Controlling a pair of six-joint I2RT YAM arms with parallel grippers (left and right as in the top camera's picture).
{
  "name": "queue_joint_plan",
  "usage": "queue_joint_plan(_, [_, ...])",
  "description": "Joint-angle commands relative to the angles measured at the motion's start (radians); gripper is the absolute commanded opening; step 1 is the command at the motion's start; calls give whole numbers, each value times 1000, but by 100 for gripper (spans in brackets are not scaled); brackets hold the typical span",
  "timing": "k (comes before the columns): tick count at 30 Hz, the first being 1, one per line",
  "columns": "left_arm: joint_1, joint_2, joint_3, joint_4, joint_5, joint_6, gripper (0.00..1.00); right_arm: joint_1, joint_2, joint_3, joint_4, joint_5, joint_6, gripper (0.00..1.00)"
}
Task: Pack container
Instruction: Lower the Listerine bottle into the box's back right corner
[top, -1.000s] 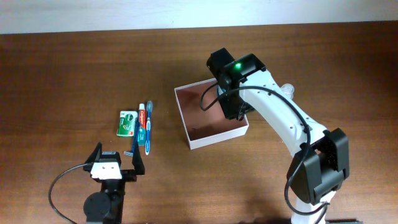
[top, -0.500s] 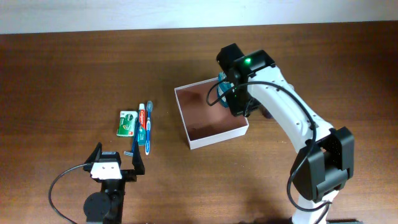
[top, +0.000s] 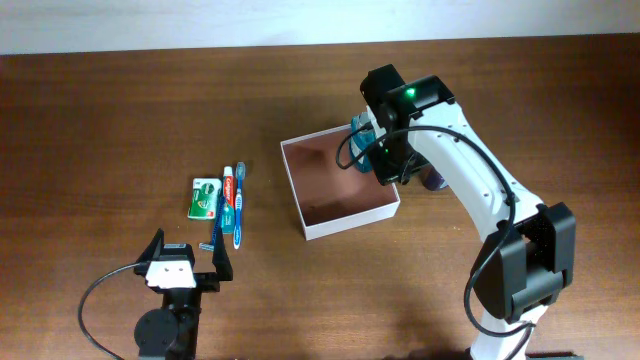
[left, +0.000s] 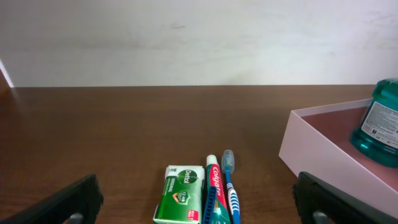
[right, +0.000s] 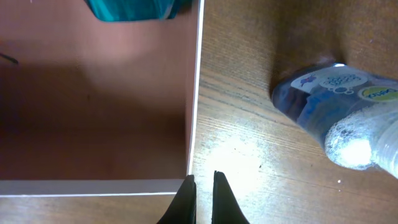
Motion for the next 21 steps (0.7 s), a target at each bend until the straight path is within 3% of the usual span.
queue_joint_plan(1, [-4, -8, -6, 3, -11, 8, 99, -6, -39, 9, -11, -10, -16, 4])
queue_joint_plan(21, [-4, -8, -6, 3, -11, 8, 99, -6, -179, -27, -31, -21, -16, 4])
